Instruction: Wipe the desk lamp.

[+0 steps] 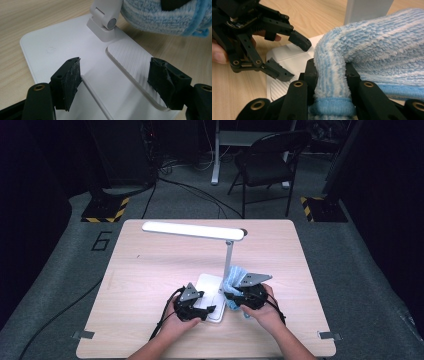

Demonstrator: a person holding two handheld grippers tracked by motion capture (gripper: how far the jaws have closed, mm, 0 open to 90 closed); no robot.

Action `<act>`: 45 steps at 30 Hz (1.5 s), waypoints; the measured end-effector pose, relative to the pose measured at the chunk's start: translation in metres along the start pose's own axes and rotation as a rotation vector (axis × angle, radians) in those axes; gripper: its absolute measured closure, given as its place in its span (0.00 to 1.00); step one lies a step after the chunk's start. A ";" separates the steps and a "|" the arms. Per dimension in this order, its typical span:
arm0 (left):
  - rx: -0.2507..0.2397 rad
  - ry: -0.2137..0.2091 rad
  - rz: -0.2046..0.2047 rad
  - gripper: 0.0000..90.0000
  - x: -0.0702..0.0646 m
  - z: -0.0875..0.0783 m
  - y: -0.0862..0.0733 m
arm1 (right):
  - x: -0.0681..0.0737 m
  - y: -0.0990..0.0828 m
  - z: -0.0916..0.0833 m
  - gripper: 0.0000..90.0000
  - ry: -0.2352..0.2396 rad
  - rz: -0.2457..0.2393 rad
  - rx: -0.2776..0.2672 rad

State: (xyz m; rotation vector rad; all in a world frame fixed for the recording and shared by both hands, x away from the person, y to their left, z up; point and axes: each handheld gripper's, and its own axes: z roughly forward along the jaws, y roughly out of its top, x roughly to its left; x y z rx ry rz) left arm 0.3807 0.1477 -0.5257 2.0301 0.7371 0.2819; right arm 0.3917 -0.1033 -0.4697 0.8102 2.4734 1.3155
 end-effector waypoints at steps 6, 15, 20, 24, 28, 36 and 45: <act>0.000 0.000 0.000 0.29 0.000 0.000 0.000 | -0.001 -0.009 0.010 0.79 0.003 0.014 0.026; -0.003 0.004 0.000 0.29 0.000 0.000 0.000 | -0.002 -0.015 0.018 0.79 0.007 0.034 0.040; -0.003 0.004 -0.001 0.29 0.000 0.000 0.000 | -0.001 -0.012 0.015 0.79 0.005 0.046 0.041; 0.000 0.003 0.000 0.29 0.000 0.000 0.000 | 0.000 -0.008 0.010 0.79 -0.004 0.039 0.037; -0.001 0.003 -0.003 0.30 0.000 0.000 0.000 | -0.001 -0.001 0.004 0.79 -0.004 0.029 0.013; -0.001 0.002 -0.004 0.30 0.000 0.000 0.000 | 0.002 0.020 -0.018 0.78 -0.015 -0.014 -0.048; -0.002 0.014 -0.006 0.30 0.000 0.000 0.000 | 0.005 0.043 -0.036 0.78 -0.039 -0.047 -0.091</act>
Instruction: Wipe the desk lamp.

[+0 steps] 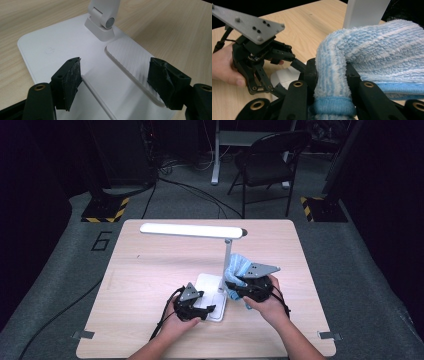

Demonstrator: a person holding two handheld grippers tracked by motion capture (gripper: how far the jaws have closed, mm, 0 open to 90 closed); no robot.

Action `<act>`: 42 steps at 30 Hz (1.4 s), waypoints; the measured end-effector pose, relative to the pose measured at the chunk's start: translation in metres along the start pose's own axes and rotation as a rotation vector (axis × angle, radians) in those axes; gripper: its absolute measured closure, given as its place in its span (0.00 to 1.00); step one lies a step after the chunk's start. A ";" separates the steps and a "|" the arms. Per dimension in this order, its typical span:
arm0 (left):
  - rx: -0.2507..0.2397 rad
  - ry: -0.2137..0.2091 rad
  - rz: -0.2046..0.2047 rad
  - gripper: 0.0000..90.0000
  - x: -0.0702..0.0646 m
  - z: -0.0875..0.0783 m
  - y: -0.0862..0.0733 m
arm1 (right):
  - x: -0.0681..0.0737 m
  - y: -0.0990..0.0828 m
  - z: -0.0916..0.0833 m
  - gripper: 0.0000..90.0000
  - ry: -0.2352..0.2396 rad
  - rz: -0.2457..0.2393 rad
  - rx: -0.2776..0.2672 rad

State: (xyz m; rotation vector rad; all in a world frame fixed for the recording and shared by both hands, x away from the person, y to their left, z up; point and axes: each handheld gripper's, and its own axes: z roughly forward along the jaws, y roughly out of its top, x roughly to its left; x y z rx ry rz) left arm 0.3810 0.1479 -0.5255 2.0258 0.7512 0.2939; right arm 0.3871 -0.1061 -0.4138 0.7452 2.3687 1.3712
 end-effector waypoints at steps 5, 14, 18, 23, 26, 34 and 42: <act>-0.003 0.008 -0.005 0.30 0.000 0.000 0.000 | -0.001 0.012 -0.006 0.78 -0.015 -0.018 -0.026; -0.008 0.025 -0.021 0.30 0.001 0.000 0.000 | 0.000 0.036 -0.022 0.78 -0.031 -0.038 -0.090; -0.008 0.025 -0.021 0.30 0.001 0.000 0.000 | 0.001 0.046 -0.032 0.78 -0.044 -0.045 -0.136; -0.008 0.025 -0.020 0.30 0.001 0.000 0.000 | 0.001 0.056 -0.041 0.78 -0.055 -0.067 -0.181; -0.009 0.024 -0.020 0.30 0.001 0.000 0.000 | 0.002 0.062 -0.044 0.78 -0.060 -0.074 -0.192; -0.008 0.034 -0.023 0.31 0.000 0.001 0.001 | -0.004 0.063 -0.043 0.77 -0.058 -0.065 -0.188; -0.009 0.035 -0.023 0.31 0.000 0.001 0.001 | -0.007 0.050 -0.033 0.77 -0.062 -0.055 -0.183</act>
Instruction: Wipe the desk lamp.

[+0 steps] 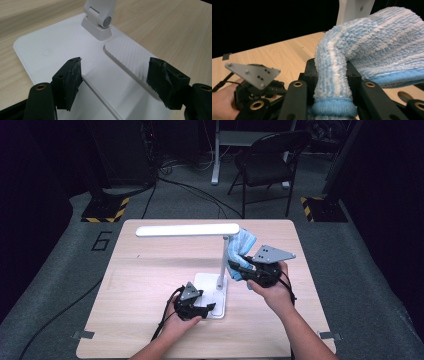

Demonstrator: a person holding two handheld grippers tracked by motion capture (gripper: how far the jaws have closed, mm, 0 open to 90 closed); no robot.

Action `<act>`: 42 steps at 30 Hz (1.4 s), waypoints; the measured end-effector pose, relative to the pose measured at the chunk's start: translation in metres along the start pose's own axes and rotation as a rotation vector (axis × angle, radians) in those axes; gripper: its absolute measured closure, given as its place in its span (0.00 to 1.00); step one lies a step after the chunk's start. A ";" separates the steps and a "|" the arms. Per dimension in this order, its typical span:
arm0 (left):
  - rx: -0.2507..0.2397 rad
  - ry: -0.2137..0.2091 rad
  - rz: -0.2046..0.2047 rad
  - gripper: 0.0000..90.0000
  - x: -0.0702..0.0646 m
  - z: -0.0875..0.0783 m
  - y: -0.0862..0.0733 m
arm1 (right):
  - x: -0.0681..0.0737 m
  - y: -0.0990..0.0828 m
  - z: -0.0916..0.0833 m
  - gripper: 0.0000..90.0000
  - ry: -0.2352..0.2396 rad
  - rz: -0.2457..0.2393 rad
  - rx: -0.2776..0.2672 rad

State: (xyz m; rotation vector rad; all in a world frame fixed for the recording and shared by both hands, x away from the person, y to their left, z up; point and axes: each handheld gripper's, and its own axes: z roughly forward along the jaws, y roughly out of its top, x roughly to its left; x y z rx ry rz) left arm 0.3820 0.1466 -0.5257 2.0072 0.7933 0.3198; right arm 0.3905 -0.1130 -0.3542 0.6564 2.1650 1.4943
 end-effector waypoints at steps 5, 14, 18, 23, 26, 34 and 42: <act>0.000 -0.005 -0.007 0.31 0.000 0.000 0.000 | 0.002 -0.024 0.010 0.77 -0.004 0.014 0.061; -0.002 -0.005 -0.015 0.31 -0.001 0.000 0.000 | -0.003 -0.077 0.019 0.77 -0.036 0.141 0.154; -0.001 -0.003 -0.010 0.31 -0.001 0.000 0.000 | 0.000 -0.096 0.023 0.77 -0.047 0.165 0.199; 0.000 0.001 -0.001 0.31 0.000 0.000 0.000 | 0.005 -0.113 0.032 0.77 -0.051 0.168 0.245; 0.000 0.001 0.000 0.31 0.000 0.000 0.000 | 0.007 -0.122 0.037 0.77 -0.058 0.191 0.264; 0.000 0.001 -0.002 0.31 0.000 0.000 0.000 | 0.011 -0.135 0.049 0.77 -0.070 0.192 0.305; 0.000 0.001 -0.002 0.31 0.000 0.000 0.000 | 0.017 -0.142 0.058 0.77 -0.086 0.181 0.346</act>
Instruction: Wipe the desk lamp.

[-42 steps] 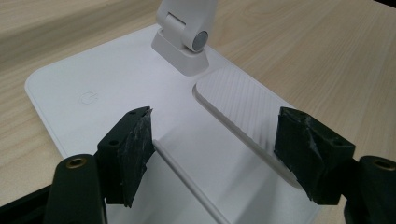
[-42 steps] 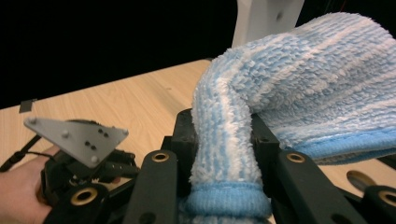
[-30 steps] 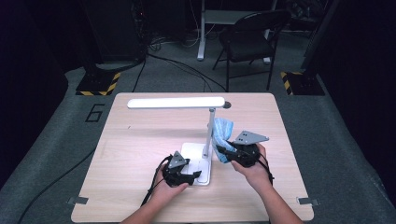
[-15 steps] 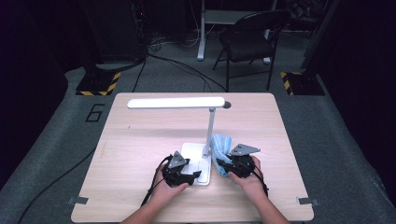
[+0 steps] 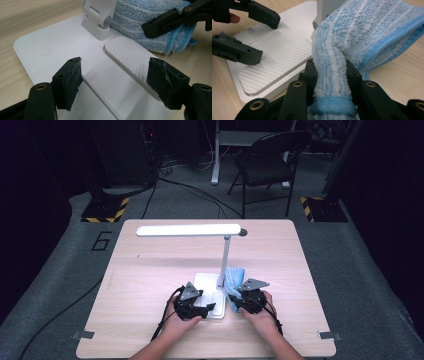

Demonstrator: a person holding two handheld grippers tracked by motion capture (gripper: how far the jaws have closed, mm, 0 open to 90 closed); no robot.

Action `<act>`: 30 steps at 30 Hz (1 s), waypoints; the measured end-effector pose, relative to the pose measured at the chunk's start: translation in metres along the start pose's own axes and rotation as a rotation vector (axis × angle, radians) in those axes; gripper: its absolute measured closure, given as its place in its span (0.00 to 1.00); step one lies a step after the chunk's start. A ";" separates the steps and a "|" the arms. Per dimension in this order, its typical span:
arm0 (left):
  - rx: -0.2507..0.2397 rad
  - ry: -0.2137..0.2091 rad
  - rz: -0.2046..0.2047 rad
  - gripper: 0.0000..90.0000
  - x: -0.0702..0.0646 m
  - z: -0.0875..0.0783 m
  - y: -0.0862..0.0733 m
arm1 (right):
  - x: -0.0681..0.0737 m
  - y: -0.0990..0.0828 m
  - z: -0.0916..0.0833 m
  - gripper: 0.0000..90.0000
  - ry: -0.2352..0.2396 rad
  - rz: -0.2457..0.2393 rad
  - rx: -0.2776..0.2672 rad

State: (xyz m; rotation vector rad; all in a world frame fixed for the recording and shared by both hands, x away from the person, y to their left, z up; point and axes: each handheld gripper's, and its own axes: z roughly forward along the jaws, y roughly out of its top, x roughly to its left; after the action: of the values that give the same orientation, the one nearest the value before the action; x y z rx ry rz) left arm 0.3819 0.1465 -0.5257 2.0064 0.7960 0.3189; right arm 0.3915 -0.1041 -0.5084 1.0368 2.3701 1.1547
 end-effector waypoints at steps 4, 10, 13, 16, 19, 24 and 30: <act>-0.001 -0.003 -0.006 0.31 0.000 0.000 0.000 | 0.001 -0.001 0.004 0.78 -0.002 0.008 0.002; 0.003 -0.004 -0.004 0.31 -0.001 0.000 0.000 | 0.012 -0.003 0.008 0.78 -0.017 0.001 0.001; 0.003 -0.004 -0.004 0.31 -0.001 0.000 0.000 | 0.017 -0.005 0.007 0.78 -0.020 0.014 -0.007; 0.002 -0.003 -0.004 0.31 -0.001 0.000 0.000 | 0.021 -0.008 0.004 0.78 -0.019 0.005 -0.008; 0.001 -0.004 -0.008 0.31 -0.001 0.000 0.000 | 0.025 -0.011 0.001 0.78 -0.004 0.019 -0.012; 0.001 -0.003 -0.009 0.31 -0.001 0.000 0.000 | 0.032 -0.018 -0.005 0.78 0.019 0.033 -0.018; 0.003 0.000 -0.004 0.31 -0.001 0.000 0.000 | 0.041 -0.026 -0.014 0.78 0.073 0.045 -0.016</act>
State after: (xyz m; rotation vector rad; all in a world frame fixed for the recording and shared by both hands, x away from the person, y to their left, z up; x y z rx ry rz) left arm 0.3814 0.1461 -0.5257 2.0074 0.8007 0.3158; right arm 0.3434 -0.0933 -0.5181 1.0654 2.3999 1.2462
